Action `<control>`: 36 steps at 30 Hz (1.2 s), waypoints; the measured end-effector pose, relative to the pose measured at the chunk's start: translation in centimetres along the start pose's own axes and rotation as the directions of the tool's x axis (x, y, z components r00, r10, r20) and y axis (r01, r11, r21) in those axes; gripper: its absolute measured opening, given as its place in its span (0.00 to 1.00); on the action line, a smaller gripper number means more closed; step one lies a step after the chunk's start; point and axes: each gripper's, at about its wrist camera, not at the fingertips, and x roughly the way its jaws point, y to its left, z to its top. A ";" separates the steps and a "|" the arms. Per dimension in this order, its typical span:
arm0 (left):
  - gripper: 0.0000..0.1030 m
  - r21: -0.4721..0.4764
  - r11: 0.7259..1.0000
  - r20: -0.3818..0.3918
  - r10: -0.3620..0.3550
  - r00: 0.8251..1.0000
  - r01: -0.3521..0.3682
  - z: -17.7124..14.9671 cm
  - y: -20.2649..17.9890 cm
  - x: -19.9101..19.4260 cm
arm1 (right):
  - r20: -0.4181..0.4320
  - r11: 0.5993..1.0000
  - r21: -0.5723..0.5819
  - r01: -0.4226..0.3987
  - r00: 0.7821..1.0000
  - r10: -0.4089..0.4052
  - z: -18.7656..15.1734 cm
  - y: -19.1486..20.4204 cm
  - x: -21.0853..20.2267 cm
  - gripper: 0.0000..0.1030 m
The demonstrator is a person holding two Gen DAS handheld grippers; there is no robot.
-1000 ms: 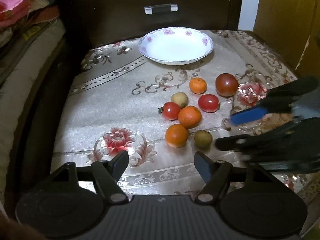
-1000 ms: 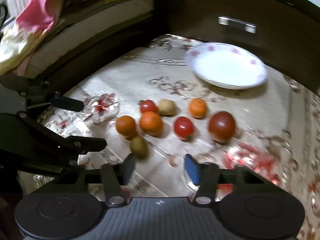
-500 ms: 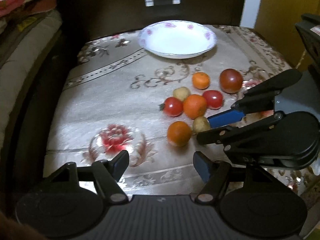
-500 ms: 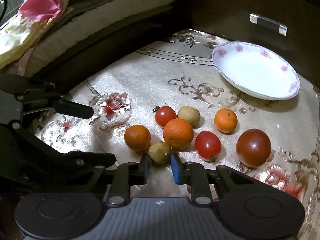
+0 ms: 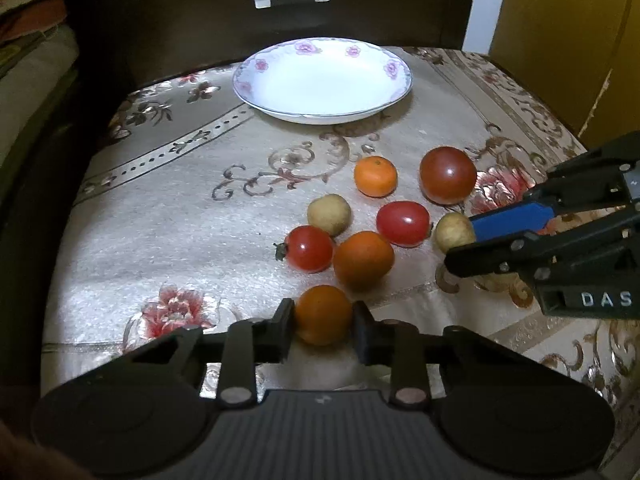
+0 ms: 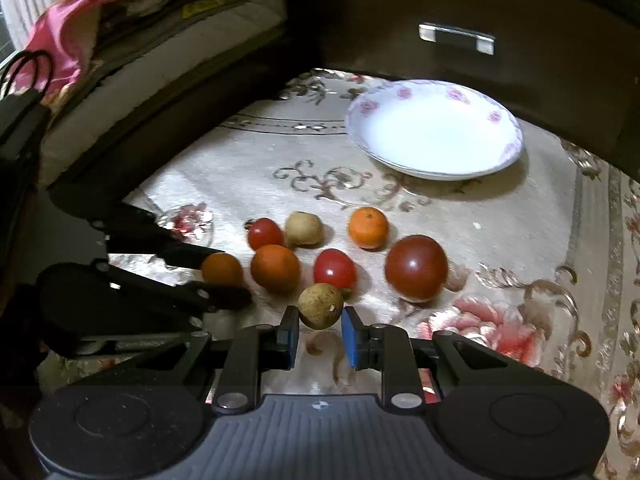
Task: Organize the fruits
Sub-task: 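Grasp the orange with the left tool while the right tool grasps the small brown fruit, then carry both fruits to the white plate and open both tools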
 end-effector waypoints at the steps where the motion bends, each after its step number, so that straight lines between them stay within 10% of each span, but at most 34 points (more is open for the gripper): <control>1: 0.35 0.000 1.000 -0.004 0.001 1.000 -0.001 0.0 0.0 0.0 | -0.001 1.000 0.005 0.009 1.000 -0.009 0.1 -0.2 0.0 0.20; 22: 0.34 -0.072 0.997 0.124 0.019 0.992 -0.010 12.6 1.6 3.2 | 0.121 0.991 0.051 0.126 0.984 -0.131 8.1 -5.9 2.1 0.21; 36: 0.43 -0.103 0.995 0.125 0.029 0.992 -0.016 13.3 2.6 4.6 | 0.132 0.986 0.062 0.154 0.978 -0.161 9.3 -7.6 4.2 0.33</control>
